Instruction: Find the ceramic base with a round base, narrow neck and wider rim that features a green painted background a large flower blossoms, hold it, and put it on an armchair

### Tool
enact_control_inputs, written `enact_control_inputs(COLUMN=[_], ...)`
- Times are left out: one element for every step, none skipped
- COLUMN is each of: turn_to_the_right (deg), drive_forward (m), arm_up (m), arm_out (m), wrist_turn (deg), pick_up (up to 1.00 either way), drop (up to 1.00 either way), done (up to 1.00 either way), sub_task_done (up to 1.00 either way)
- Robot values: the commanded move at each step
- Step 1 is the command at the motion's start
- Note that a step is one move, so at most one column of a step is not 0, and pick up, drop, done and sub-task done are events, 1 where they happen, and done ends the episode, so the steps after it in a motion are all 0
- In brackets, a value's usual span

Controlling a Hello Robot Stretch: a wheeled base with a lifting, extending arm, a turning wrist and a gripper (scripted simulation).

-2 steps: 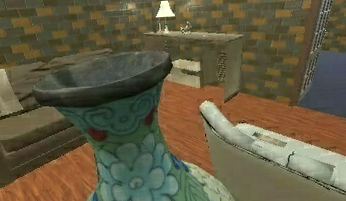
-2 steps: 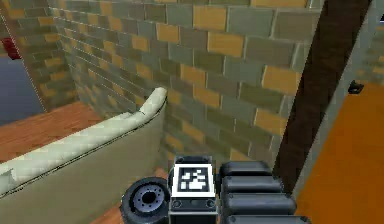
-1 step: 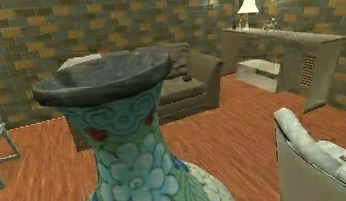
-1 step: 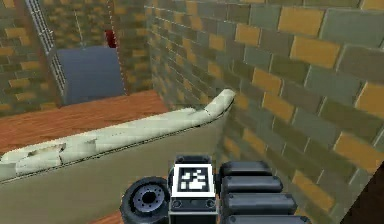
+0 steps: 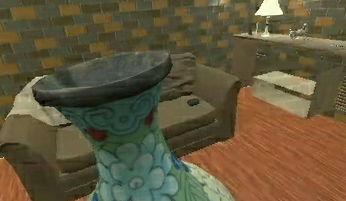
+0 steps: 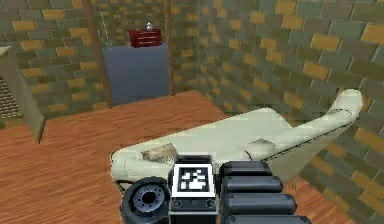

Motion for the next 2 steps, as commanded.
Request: enact_control_inputs(turn_to_the_right=[-36.0, -3.0], drive_forward=[0.0, 0.0], arm_up=[0.0, 0.0], arm_out=[0.0, 0.0], wrist_turn=[0.0, 0.0], pick_up=[0.0, 0.0], drop=[0.0, 0.0], done=[0.0, 0.0], sub_task_done=[0.0, 0.0])
